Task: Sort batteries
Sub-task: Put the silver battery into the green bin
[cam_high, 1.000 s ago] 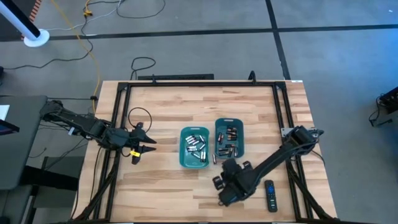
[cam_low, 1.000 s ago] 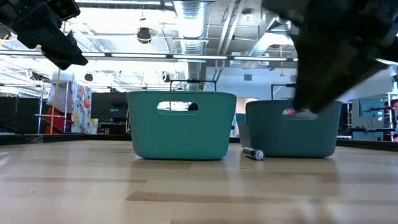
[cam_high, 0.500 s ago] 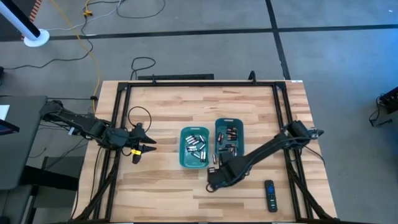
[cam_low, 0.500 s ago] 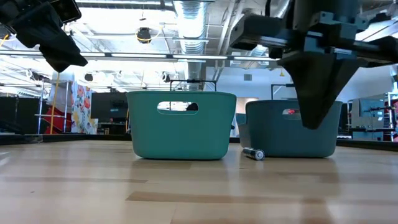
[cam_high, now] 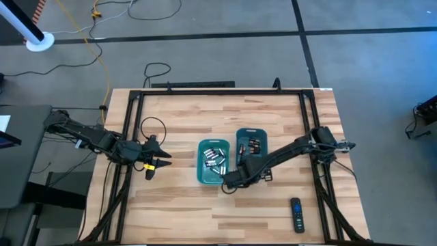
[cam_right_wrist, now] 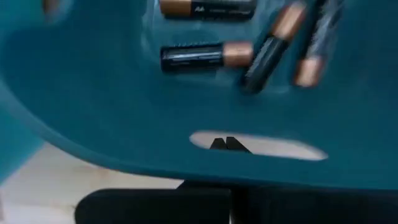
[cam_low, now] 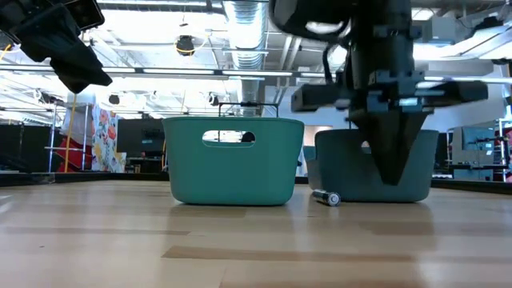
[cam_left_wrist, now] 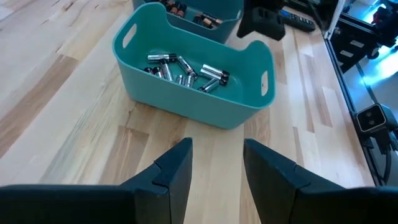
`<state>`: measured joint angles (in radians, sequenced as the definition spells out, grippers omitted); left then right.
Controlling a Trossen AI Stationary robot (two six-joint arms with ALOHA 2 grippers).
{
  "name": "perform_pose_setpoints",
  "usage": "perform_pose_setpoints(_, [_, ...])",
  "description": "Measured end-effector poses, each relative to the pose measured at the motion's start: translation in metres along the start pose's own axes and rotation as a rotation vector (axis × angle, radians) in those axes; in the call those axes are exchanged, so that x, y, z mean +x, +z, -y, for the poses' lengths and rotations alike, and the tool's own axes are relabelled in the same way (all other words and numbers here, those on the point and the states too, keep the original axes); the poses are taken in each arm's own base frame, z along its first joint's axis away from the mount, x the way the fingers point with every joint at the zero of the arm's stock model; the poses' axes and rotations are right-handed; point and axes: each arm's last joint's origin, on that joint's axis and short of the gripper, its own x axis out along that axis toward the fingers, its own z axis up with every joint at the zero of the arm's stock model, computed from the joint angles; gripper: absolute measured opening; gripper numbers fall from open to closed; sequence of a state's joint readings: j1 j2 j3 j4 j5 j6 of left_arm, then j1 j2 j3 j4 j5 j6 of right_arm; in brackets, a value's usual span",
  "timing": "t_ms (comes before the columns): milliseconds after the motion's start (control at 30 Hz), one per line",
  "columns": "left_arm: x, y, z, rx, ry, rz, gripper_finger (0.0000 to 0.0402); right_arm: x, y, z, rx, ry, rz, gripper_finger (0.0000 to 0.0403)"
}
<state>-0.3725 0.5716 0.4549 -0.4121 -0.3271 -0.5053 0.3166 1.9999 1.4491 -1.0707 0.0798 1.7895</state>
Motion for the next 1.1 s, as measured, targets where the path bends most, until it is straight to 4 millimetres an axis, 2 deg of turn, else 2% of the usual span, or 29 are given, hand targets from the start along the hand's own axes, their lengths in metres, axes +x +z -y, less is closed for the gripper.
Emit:
perform_pose_setpoints(200, [0.000,0.000,0.000,0.000,0.001,0.000,0.0137,0.010,0.010,0.001,0.004,-0.003,0.031,0.0000])
perform_pose_setpoints(533, [0.000,0.000,0.000,0.029,0.001,0.001,0.0137,0.013,0.029,0.000,-0.003,0.004,0.185,0.0000])
perform_pose_setpoints(633, [0.000,0.000,0.000,0.030,0.002,0.000,0.0137,0.013,0.031,0.000,-0.005,0.000,0.186,0.0000])
perform_pose_setpoints(800, [0.000,0.000,0.000,0.030,0.002,0.000,0.0137,0.006,0.021,-0.004,-0.025,0.038,0.182,0.0012])
perform_pose_setpoints(900, [0.000,0.000,0.000,0.030,0.002,0.000,0.0137,-0.003,0.012,-0.009,-0.041,0.082,0.174,0.0028])
perform_pose_setpoints(1100, [0.000,0.000,0.000,0.030,0.002,0.000,0.0137,-0.005,-0.002,-0.012,-0.064,0.145,0.162,0.0064])
